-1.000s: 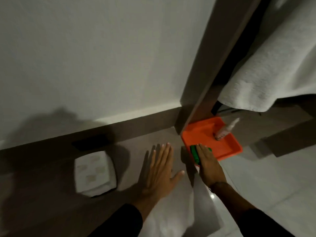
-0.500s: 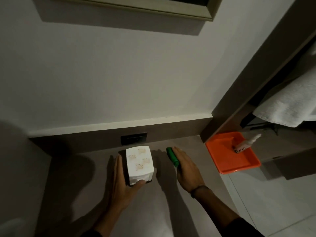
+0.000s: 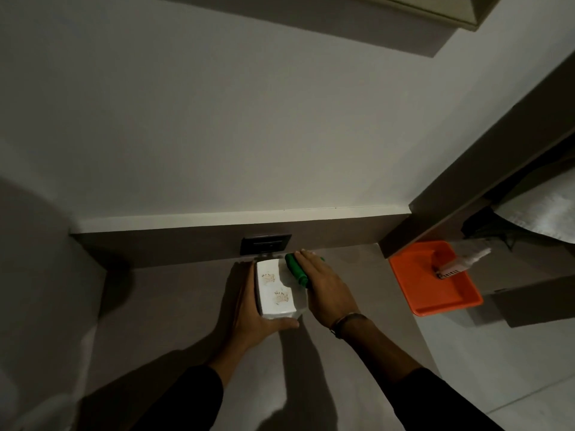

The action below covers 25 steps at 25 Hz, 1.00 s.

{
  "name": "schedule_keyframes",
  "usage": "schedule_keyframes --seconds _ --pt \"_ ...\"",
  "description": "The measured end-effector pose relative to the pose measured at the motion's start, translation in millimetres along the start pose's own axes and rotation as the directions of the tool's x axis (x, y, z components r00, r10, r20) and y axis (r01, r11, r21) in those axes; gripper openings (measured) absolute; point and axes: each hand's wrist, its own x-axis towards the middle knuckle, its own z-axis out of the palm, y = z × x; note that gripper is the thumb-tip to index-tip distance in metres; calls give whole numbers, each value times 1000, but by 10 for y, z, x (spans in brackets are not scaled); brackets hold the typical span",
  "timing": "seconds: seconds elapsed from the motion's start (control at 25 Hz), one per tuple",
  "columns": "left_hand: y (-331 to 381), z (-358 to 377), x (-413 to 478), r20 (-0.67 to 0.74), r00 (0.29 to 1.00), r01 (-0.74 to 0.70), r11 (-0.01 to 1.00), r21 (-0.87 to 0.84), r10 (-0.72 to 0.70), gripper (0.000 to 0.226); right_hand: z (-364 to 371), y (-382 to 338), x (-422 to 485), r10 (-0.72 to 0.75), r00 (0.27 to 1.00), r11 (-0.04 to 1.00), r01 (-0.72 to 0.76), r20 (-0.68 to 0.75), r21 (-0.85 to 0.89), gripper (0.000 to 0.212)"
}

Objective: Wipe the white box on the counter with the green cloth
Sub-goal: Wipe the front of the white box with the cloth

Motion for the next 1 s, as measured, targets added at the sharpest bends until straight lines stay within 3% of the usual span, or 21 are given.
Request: schedule_keyframes --seconds 0.4,0.64,0.76,0.84,1.0 --pt "-128 -8 102 -96 995 -14 986 166 31 147 69 -119 126 -38 998 999 39 52 -31 80" --pt "95 39 -8 18 998 -58 997 44 57 128 131 -80 117 -25 997 1000 26 75 -10 84" --pt "11 39 27 -13 999 -44 998 50 45 141 96 -132 125 -26 995 999 28 95 -21 83" --pt "11 -4 16 -37 999 -15 997 81 18 146 52 -199 64 -79 990 994 87 117 -63 84" --pt "-18 -6 2 -110 993 -35 998 48 40 124 -14 -132 -355 -240 954 953 267 177 -144 91"
